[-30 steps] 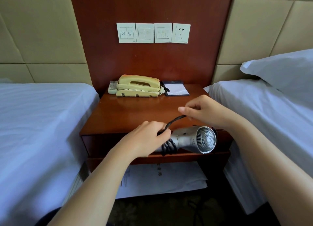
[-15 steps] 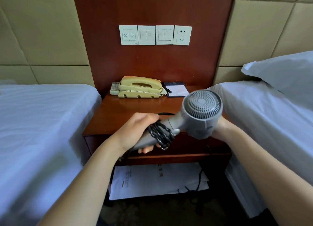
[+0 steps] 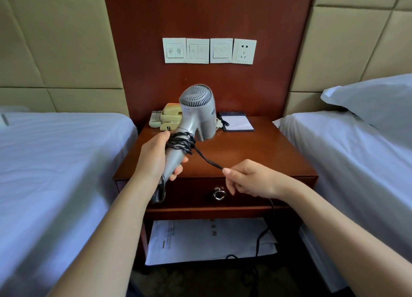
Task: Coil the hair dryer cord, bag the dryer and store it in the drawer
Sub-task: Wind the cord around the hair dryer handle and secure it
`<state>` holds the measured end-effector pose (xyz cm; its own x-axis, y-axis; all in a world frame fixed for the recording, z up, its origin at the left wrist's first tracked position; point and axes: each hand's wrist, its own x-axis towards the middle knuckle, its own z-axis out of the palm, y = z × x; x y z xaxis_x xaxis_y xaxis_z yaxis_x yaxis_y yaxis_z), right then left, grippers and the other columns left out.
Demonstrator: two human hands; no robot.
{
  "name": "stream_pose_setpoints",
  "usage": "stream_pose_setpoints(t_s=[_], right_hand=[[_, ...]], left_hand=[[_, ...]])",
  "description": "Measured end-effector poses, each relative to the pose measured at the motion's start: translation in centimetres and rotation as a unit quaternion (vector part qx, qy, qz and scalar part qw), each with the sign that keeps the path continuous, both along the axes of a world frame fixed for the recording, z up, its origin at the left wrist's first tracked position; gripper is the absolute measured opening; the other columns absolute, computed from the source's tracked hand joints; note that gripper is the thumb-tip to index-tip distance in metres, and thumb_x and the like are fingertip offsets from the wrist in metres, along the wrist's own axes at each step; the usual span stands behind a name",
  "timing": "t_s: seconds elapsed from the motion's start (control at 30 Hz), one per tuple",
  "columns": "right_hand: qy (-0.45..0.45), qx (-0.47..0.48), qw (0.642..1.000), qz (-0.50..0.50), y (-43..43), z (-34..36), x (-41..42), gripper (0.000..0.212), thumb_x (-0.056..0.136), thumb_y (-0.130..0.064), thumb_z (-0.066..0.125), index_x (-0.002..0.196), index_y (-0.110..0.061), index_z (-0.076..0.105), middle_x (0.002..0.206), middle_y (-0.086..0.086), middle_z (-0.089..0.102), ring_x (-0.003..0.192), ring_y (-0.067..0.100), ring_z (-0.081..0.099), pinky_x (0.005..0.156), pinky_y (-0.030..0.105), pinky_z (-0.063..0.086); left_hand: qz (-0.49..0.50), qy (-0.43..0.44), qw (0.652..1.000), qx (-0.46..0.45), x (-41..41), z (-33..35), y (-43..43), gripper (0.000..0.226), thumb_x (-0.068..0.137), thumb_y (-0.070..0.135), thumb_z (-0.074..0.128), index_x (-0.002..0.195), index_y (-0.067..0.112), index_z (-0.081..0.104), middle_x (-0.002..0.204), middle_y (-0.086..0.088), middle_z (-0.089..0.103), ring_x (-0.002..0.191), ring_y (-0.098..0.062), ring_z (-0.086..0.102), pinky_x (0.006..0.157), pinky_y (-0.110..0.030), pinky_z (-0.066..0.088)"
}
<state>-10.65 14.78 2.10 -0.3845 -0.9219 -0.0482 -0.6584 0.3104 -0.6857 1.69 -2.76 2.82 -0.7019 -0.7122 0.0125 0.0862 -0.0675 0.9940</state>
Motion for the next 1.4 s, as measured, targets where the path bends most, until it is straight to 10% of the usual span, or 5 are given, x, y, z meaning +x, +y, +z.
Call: stream_pose_setpoints(t_s=[0.27, 0.6, 0.87, 1.0, 1.4], right_hand=[[0.338, -0.086, 0.937, 0.000, 1.0, 3.8, 2.1, 0.028, 0.094, -0.035, 0.045, 0.069, -0.023, 0.043, 0.060, -0.004, 0.046, 0.064, 0.027, 0.049, 0.061, 0.042, 0.047], [0.396, -0.187, 0.899, -0.024, 0.6, 3.9, 1.6, 0.022, 0.083, -0.039, 0.049, 0.080, -0.024, 0.066, 0.070, -0.005, 0.065, 0.064, 0.021, 0.059, 0.054, 0.037, 0.047], [0.495, -0.150, 0.856, 0.020, 0.1, 2.7, 2.0, 0.020, 0.074, -0.038, 0.063, 0.066, -0.020, 0.060, 0.060, -0.005, 0.062, 0.049, 0.025, 0.057, 0.042, 0.016, 0.014], [0.506, -0.178, 0.844, 0.022, -0.2, 2.8, 2.3, 0.020, 0.070, -0.036, 0.064, 0.061, -0.020, 0.059, 0.054, -0.006, 0.058, 0.041, 0.021, 0.050, 0.041, 0.014, 0.012], [0.141, -0.121, 0.982, -0.012, 1.2, 3.2, -2.1, 0.035, 0.082, -0.030, 0.068, 0.055, -0.017, 0.051, 0.044, -0.010, 0.036, 0.045, 0.005, 0.032, 0.046, 0.013, 0.025]], left_hand=[[0.051, -0.106, 0.951, -0.287, 0.2, -1.2, -0.3, 0.021, 0.094, 0.034, 0.040, 0.095, 0.029, 0.060, 0.067, -0.010, 0.068, 0.038, -0.019, 0.055, 0.034, -0.022, 0.037], [-0.176, -0.229, 0.860, -0.421, -0.2, -1.2, 3.2, 0.022, 0.080, 0.047, 0.061, 0.096, 0.032, 0.058, 0.074, 0.000, 0.067, 0.047, -0.013, 0.057, 0.052, -0.034, 0.053], [-0.205, -0.352, 0.704, -0.582, -0.3, -0.6, 5.7, 0.056, 0.076, 0.081, 0.035, 0.116, 0.044, 0.047, 0.086, 0.008, 0.060, 0.077, -0.015, 0.058, 0.064, -0.030, 0.047], [-0.193, -0.345, 0.714, -0.578, -0.4, -0.8, 5.8, 0.047, 0.086, 0.072, 0.022, 0.072, 0.031, 0.040, 0.061, 0.004, 0.052, 0.054, -0.011, 0.048, 0.053, -0.029, 0.037], [-0.178, -0.286, 0.783, -0.523, 0.3, -1.1, 4.7, 0.023, 0.086, 0.052, 0.043, 0.085, 0.034, 0.057, 0.065, 0.006, 0.062, 0.060, -0.013, 0.065, 0.067, -0.036, 0.056]])
